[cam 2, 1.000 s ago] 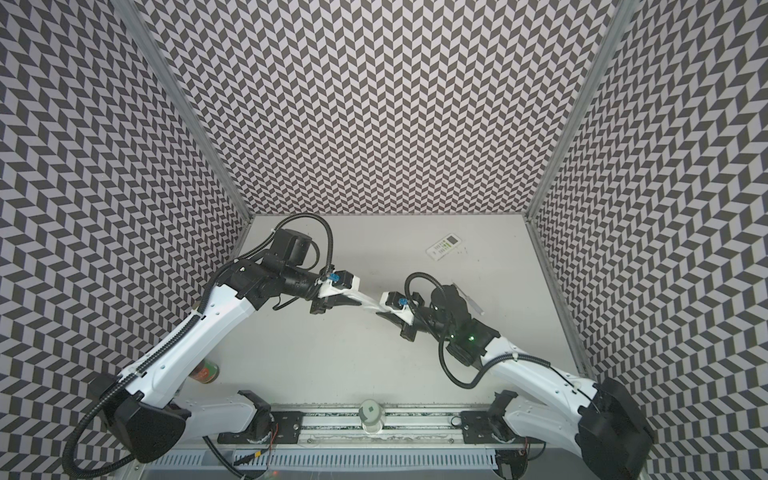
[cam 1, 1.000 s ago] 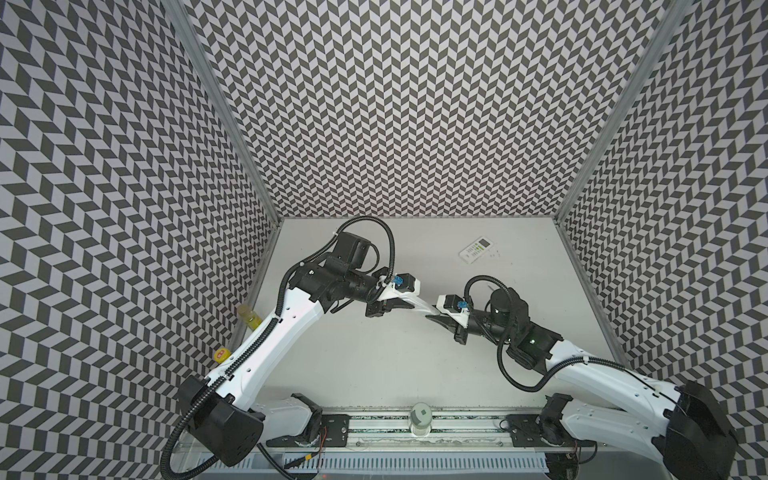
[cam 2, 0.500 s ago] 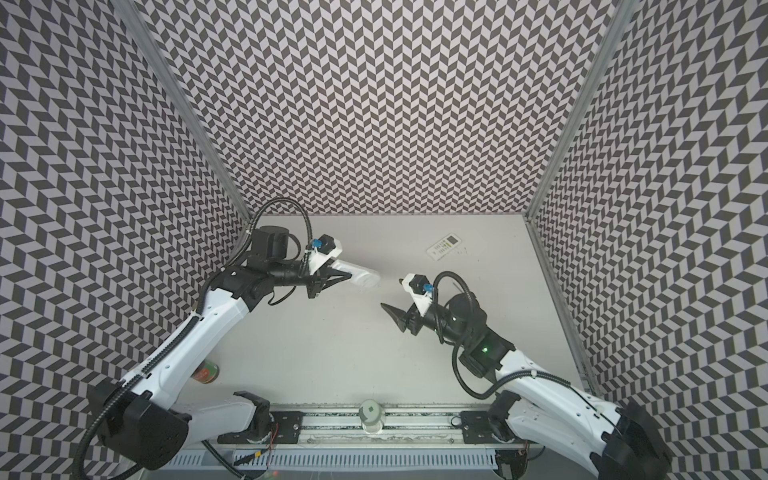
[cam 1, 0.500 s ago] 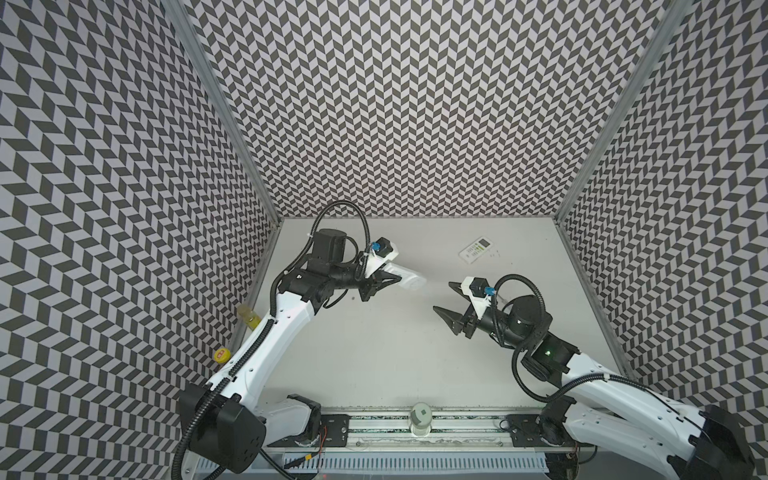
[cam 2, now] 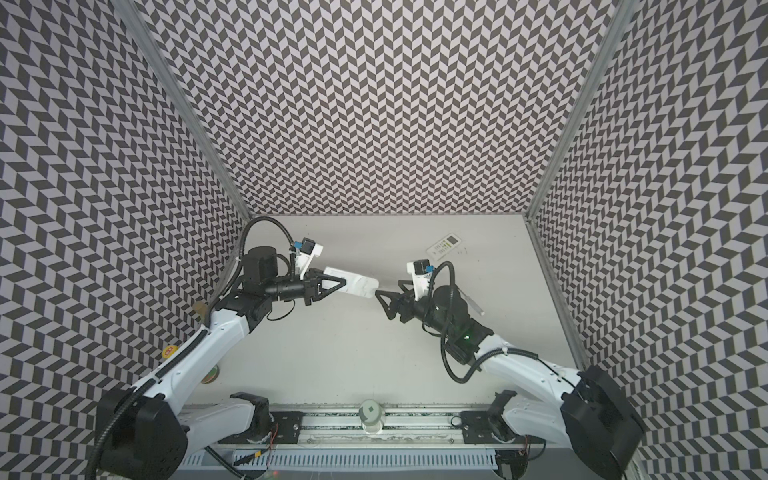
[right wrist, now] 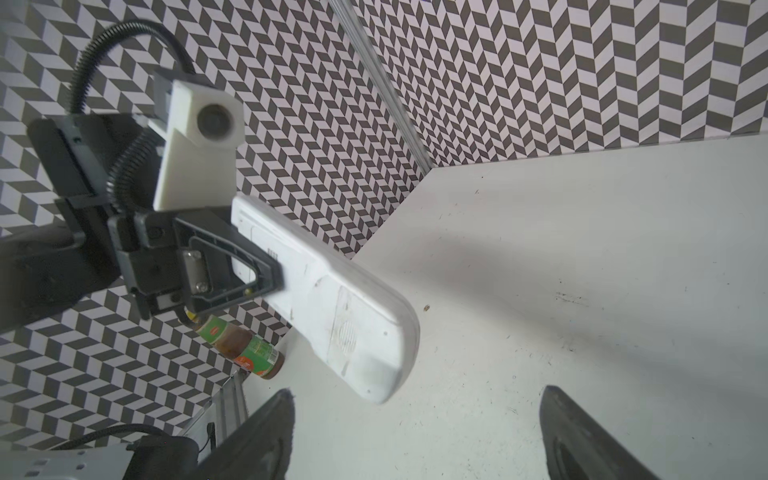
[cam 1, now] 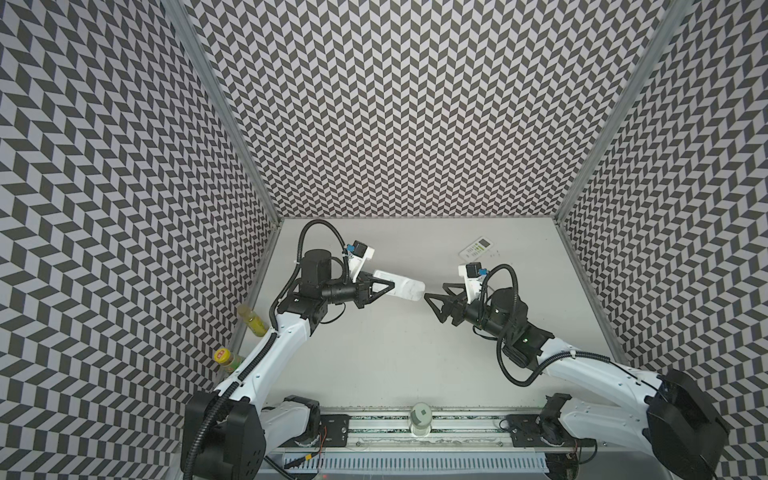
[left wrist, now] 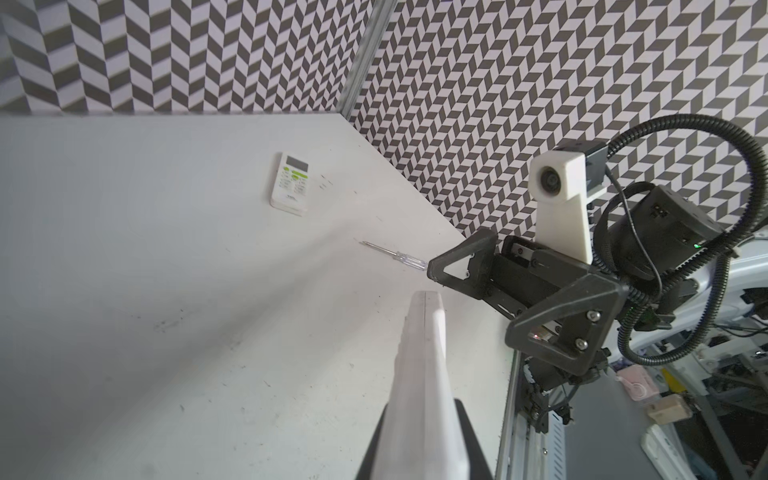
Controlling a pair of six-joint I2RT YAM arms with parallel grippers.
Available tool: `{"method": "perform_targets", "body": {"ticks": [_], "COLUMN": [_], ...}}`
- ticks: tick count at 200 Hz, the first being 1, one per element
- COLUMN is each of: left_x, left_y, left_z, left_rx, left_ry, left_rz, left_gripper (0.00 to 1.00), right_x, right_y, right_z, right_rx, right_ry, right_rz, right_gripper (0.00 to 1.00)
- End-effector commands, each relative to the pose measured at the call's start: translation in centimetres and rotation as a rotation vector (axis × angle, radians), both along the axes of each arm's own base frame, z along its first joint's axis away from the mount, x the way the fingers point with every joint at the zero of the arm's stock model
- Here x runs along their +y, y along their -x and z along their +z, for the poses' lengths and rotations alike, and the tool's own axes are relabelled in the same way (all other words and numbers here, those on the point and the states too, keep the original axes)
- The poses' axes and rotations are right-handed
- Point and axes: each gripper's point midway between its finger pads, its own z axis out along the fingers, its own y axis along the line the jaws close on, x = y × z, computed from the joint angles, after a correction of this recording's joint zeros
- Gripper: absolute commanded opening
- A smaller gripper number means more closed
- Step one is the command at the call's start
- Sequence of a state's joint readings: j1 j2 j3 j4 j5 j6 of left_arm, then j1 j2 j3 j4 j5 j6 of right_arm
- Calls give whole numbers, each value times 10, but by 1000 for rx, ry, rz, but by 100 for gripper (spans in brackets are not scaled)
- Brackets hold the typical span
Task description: Unload the batteries from the remote control
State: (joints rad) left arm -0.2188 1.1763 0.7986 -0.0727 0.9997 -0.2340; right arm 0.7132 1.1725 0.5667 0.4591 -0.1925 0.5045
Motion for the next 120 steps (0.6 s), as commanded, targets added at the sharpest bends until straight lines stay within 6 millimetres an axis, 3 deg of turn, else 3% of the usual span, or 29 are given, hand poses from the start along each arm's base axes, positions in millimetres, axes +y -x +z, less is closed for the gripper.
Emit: {"method": "perform_targets", "body": {"ticks": [1,55,90,120], "left_x": [2,6,5,3], "left_y": [-8,-12,-13,-16], "left_z": [13,-3,-22,-25], "left_rx": [17,86,100,85], "left_ry": [83,110,96,80], "left_rz": [25,90,134,144], "left_gripper": [0,0,0,0], "right_x": [5,11,34,36], "right_y": [-7,-20,-15,-16], "right_z": [27,6,-10,-20], "right_rx": [5,146,220,250], "right_ry": [-121,-172,-155,-157], "right_rz": [17,53,181,182], "right_gripper": [89,85,82,81]}}
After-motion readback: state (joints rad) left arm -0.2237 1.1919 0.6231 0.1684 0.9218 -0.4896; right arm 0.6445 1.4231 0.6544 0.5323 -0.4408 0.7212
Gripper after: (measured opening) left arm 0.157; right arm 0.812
